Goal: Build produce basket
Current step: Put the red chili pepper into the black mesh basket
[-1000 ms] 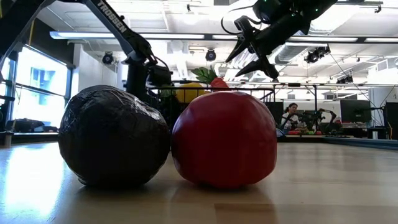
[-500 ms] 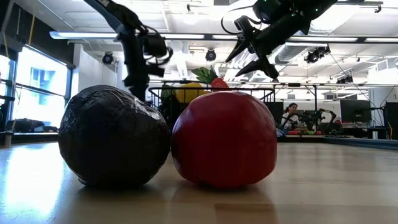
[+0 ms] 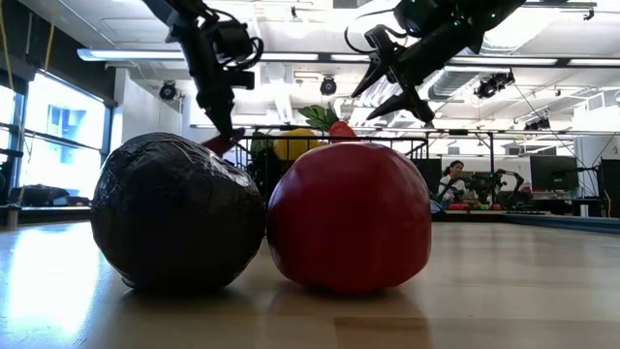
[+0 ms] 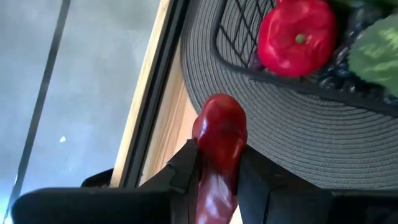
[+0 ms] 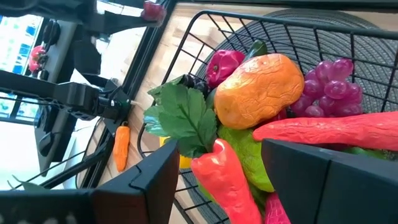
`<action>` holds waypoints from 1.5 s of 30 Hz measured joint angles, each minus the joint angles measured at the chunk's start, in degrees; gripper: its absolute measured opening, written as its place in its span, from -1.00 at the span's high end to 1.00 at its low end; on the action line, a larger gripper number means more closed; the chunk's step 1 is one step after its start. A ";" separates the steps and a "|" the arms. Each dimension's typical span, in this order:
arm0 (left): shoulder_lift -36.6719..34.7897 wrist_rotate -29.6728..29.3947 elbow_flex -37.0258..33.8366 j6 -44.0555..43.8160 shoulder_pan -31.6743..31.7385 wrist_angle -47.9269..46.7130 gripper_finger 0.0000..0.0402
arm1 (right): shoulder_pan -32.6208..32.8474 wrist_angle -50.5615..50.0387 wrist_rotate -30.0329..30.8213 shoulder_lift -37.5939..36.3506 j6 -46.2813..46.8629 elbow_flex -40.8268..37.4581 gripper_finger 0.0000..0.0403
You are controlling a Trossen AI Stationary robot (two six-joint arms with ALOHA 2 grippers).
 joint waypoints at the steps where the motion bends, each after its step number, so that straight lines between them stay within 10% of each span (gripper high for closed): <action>1: -0.37 0.00 0.00 -0.33 -0.33 0.03 0.68 | 0.00 0.00 0.22 0.02 0.02 0.00 -0.05; 37: -1.24 1.90 0.00 -24.97 -14.14 26.51 0.65 | 4.42 -0.02 4.82 0.00 0.44 0.00 -0.05; 45: 0.00 4.39 -0.02 -25.69 -14.08 26.68 0.37 | 7.19 -0.04 4.94 0.00 0.44 0.00 -0.05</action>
